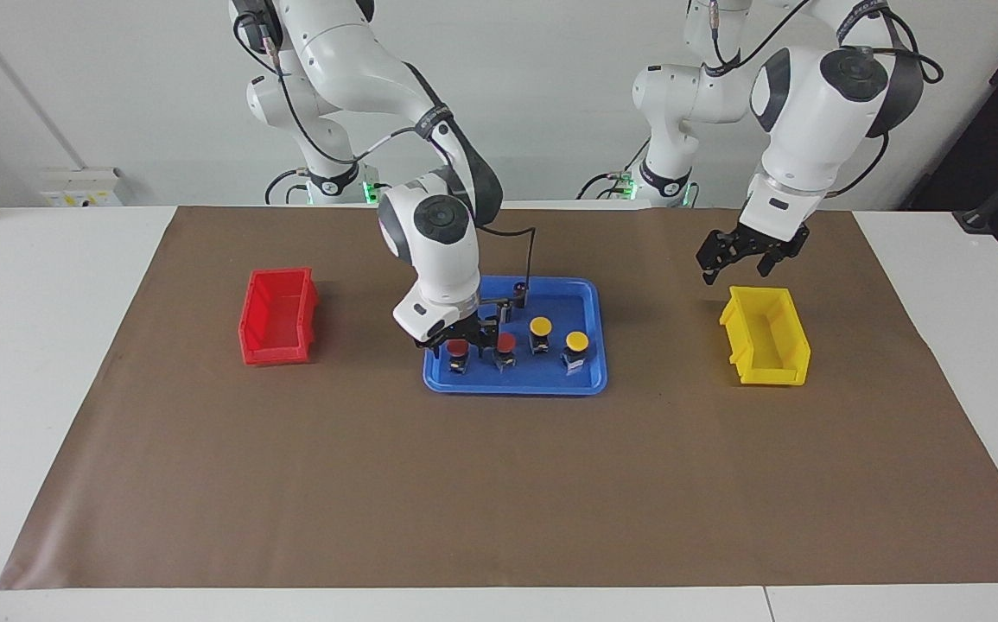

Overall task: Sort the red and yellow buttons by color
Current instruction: 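Grasp a red button with the right gripper while the left gripper grasps a yellow button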

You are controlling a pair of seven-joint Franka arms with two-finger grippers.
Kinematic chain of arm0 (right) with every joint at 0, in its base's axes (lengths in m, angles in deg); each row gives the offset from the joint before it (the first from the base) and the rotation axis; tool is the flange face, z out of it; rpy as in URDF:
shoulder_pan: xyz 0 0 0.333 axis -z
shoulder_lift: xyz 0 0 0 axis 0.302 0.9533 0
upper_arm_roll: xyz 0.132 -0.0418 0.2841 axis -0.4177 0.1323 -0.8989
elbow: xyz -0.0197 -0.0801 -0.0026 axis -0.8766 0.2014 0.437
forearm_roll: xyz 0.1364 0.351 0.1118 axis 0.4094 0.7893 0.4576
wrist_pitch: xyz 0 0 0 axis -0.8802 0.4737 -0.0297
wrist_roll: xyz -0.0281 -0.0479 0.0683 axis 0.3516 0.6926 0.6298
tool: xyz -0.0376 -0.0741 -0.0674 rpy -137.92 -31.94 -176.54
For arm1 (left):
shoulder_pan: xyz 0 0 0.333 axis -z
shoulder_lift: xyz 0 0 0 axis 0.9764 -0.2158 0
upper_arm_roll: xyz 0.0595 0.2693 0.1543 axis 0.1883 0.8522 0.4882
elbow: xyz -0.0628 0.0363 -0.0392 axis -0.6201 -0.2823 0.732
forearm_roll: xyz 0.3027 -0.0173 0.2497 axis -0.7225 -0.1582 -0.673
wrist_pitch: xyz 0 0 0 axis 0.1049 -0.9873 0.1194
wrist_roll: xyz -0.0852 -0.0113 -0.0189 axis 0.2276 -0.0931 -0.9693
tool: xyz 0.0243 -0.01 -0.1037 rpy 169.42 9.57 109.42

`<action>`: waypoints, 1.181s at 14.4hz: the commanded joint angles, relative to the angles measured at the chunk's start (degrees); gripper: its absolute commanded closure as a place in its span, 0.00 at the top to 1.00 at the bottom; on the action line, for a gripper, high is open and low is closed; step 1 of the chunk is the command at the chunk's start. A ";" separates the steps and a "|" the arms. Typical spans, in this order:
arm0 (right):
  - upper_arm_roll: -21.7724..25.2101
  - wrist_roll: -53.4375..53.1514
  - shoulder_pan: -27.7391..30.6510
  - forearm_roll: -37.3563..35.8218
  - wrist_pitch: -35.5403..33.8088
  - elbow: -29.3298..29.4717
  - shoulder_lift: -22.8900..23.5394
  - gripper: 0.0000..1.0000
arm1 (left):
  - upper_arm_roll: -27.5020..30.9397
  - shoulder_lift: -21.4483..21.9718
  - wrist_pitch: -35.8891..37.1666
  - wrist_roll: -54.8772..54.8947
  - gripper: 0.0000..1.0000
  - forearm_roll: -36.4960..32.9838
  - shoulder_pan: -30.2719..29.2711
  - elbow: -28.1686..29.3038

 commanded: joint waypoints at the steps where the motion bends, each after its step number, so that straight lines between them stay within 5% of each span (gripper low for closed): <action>1: -0.20 0.17 0.18 1.45 1.09 -2.27 -1.64 0.69 | 0.49 -0.66 -2.58 -3.75 1.00 -0.16 2.51 0.79; 4: -0.20 1.49 0.09 1.45 1.18 -2.97 -1.82 0.56 | 0.49 -3.47 -6.18 -10.51 1.00 -0.16 6.73 0.35; 8: -0.20 2.10 0.26 1.45 0.31 -3.15 -2.17 0.18 | 0.57 -8.48 -11.36 -16.15 1.00 -0.16 11.83 0.18; 12: -0.11 3.76 2.10 1.45 -5.91 2.64 -3.65 0.17 | 0.49 -12.70 -16.55 -20.99 0.99 -0.16 14.99 -0.09; 17: -0.02 19.11 12.89 2.86 -16.55 -0.23 -14.71 0.17 | 0.49 -16.48 -20.60 -25.99 0.91 -0.16 17.19 0.18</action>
